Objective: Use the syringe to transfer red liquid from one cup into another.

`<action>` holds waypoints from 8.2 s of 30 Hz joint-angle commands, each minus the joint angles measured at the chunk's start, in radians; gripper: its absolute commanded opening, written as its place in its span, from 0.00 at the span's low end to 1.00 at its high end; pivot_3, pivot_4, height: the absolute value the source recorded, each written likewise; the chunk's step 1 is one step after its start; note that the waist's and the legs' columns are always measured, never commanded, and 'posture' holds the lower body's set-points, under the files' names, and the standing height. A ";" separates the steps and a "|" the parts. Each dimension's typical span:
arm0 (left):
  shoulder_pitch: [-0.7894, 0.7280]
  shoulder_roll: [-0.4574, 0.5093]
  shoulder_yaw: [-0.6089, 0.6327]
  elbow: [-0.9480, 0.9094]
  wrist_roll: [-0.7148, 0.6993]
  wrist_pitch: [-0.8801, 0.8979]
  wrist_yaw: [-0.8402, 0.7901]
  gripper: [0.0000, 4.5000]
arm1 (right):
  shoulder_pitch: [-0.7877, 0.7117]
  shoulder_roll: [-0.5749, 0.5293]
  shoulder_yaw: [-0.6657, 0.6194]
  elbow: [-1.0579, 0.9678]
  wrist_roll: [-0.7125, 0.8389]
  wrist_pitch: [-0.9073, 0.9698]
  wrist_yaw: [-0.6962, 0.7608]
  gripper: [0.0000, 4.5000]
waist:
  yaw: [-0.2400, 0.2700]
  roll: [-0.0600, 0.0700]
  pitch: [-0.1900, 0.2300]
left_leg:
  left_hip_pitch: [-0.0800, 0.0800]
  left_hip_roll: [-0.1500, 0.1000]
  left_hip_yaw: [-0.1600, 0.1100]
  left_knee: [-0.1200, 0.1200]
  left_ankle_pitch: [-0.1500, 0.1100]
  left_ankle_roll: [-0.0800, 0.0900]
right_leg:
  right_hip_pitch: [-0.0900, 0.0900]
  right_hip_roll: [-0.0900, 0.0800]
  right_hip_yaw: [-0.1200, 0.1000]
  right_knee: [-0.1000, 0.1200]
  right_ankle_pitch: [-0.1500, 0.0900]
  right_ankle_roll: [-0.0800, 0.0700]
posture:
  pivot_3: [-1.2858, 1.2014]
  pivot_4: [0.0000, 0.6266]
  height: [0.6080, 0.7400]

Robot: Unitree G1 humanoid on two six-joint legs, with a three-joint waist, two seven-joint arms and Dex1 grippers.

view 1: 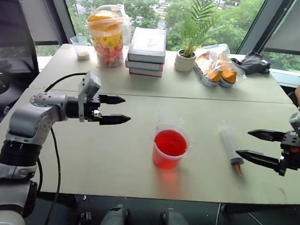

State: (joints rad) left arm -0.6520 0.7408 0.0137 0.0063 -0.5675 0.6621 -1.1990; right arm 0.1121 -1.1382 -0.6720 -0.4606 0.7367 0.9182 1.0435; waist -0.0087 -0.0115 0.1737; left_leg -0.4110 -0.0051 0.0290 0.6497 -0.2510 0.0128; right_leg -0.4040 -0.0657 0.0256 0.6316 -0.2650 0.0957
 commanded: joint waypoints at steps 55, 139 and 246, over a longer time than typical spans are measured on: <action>0.037 -0.111 0.017 -0.097 -0.035 -0.020 0.067 1.00 | -1.059 0.193 1.002 0.875 -0.279 0.528 -0.369 0.99 | -0.004 0.001 -0.001 | -0.026 -0.001 0.001 0.005 0.001 -0.001 | -0.025 0.001 -0.001 0.003 0.003 0.001 | 0.52 0.24 1.00; -0.472 -0.280 -0.111 0.057 -0.139 0.248 -0.110 0.01 | -0.376 0.683 0.601 -0.073 -0.097 -0.446 -0.334 0.32 | -0.002 0.000 0.000 | -0.018 0.000 0.000 0.018 0.001 0.000 | -0.019 0.009 -0.001 0.019 0.004 0.003 | 0.52 0.24 1.00; -0.629 -0.342 -0.027 0.402 0.030 0.060 0.013 0.01 | -0.811 0.745 0.659 0.544 -0.274 -0.669 -0.187 0.32 | -0.006 0.000 0.000 | -0.017 0.001 0.001 0.017 0.001 0.000 | -0.019 0.009 -0.001 0.020 0.004 0.003 | 0.52 0.24 1.00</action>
State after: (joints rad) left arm -1.2633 0.3910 0.0012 0.4472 -0.5388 0.7136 -1.1612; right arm -0.6823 -0.3978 0.0145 0.1195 0.4535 0.2560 0.8632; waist -0.0145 -0.0118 0.1735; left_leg -0.4279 -0.0045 0.0299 0.6669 -0.2500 0.0125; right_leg -0.4232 -0.0570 0.0250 0.6513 -0.2612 0.0988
